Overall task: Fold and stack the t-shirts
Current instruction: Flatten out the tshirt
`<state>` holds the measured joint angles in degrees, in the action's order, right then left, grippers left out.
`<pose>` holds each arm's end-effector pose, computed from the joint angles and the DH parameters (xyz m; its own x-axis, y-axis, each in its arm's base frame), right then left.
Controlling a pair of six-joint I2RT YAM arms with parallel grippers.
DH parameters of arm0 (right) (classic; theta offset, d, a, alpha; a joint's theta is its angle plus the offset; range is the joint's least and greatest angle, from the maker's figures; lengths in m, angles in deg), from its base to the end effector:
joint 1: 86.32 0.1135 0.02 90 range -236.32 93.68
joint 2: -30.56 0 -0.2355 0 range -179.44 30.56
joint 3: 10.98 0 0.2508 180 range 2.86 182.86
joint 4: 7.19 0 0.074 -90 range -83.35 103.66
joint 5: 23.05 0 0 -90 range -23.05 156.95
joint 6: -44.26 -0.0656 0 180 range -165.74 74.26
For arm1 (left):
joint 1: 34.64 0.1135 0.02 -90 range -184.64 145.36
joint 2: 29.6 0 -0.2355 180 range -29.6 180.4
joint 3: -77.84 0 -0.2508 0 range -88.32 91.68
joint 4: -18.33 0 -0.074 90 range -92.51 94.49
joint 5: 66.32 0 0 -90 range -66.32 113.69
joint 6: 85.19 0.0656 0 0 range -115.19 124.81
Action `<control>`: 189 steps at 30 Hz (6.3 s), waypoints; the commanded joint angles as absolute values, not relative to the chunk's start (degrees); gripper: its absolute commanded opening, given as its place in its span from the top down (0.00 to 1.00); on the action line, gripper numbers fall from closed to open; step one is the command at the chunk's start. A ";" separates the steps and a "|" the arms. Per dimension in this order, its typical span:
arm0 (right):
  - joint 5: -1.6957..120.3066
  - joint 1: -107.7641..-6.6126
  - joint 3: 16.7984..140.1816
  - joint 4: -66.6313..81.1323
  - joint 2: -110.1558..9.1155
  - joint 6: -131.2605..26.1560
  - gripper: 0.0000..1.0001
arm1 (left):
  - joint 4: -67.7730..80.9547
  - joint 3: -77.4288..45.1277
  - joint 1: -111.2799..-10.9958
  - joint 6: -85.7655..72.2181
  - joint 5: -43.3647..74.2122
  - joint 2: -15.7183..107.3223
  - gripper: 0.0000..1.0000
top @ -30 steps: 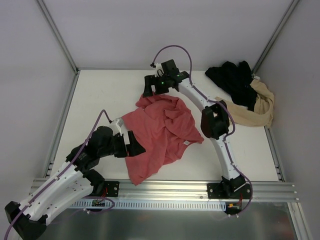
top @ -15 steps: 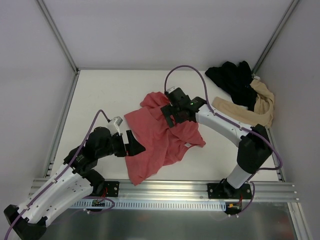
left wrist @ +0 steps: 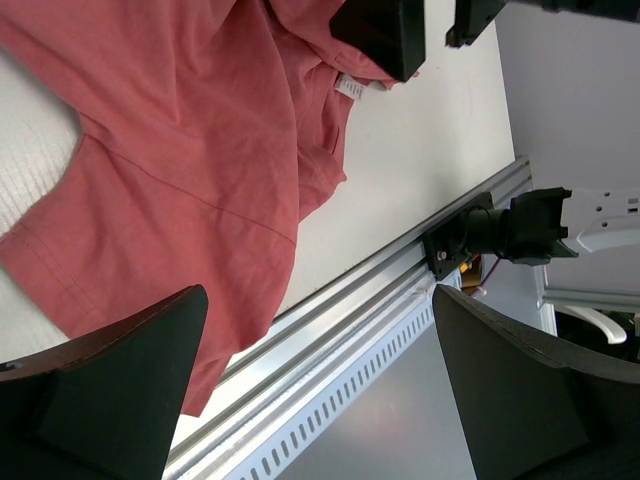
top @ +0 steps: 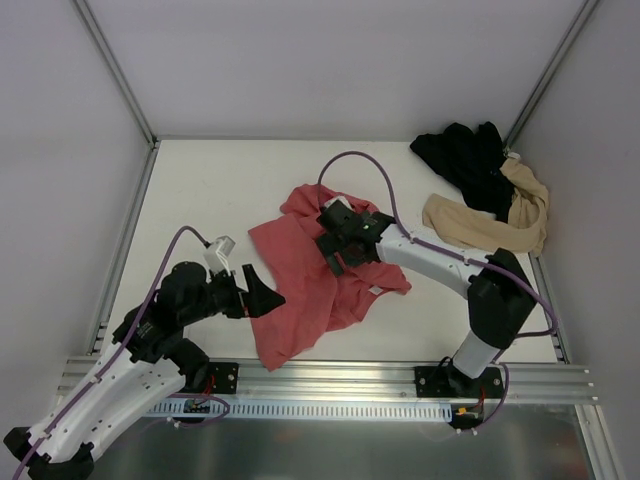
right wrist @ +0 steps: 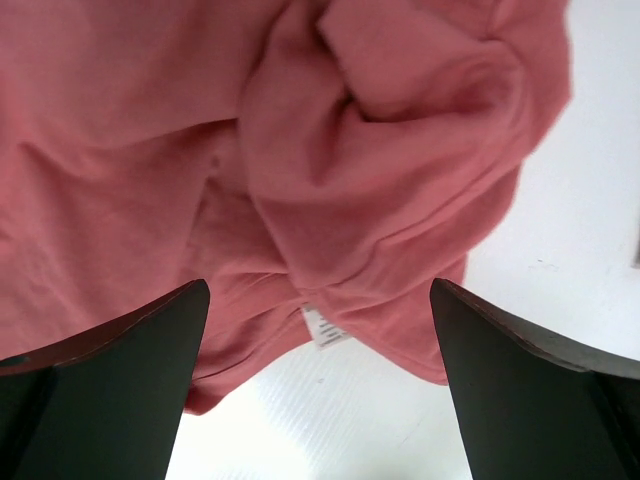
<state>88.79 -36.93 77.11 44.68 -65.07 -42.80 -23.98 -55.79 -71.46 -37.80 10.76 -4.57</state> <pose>0.2531 0.2577 0.1988 -0.5298 -0.6910 -0.4918 -0.6094 0.7134 -0.3459 0.1265 -0.1130 0.2550 -0.7195 -0.2857 -0.6331 0.3590 0.6274 -0.6911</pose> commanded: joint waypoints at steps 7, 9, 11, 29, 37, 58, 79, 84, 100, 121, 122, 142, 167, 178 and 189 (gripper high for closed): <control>91.29 -32.79 79.15 44.45 -71.65 -47.23 0.04 | -25.75 -55.01 -71.99 -36.59 11.99 -6.84 0.01; 91.21 -32.70 79.06 43.75 -73.14 -47.67 0.05 | -25.83 -55.18 -71.90 -36.59 12.08 -7.02 0.01; 91.29 -32.70 78.62 42.61 -73.94 -47.76 0.06 | -25.84 -55.36 -71.99 -36.50 12.00 -7.19 0.01; 98.76 -34.63 76.86 41.46 -75.70 -51.19 0.31 | -26.37 -56.15 -71.90 -35.80 12.70 -7.02 0.01; 99.47 -36.22 73.08 40.41 -73.77 -51.98 0.33 | -25.66 -56.59 -71.90 -35.98 12.52 -6.49 0.01; 107.82 -45.00 72.55 49.46 -57.52 -47.24 0.99 | -23.55 -57.38 -71.90 -36.41 13.40 -5.08 0.01; 103.25 -59.07 64.91 43.83 -56.98 -42.13 0.48 | -21.70 -57.47 -71.99 -36.59 12.87 -1.65 0.01; 102.46 -59.42 64.03 43.66 -56.54 -42.48 0.88 | -21.18 -58.00 -71.90 -36.77 12.70 -1.65 0.01; 104.30 -60.65 65.78 47.43 -48.20 -43.63 0.99 | -9.16 -58.62 -71.90 -34.40 17.17 5.62 0.01; 92.79 -61.88 60.69 45.77 -40.81 -48.29 1.00 | -6.31 4.93 -65.15 1.74 21.58 86.05 0.01; 92.53 -61.88 59.99 45.51 -40.37 -48.29 1.00 | -7.45 6.50 -64.18 1.12 21.23 87.97 0.01; 91.47 -62.06 59.72 45.77 -39.22 -48.37 1.00 | -8.87 5.19 -55.47 -6.35 -2.24 93.97 0.04; 91.47 -62.15 59.37 45.85 -38.61 -48.20 1.00 | 0.17 -2.16 -55.82 -8.90 3.11 91.01 1.00; 92.87 -62.23 61.65 47.08 -37.73 -46.97 1.00 | 2.29 -6.59 -55.30 -1.26 25.94 67.37 1.00; 96.13 -66.01 72.02 52.00 -38.00 -40.12 0.99 | -4.30 -5.43 -54.24 7.44 32.82 53.99 1.00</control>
<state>93.34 -64.78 68.35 49.55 -39.90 -43.10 -2.47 -6.06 -55.26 3.27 28.85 56.83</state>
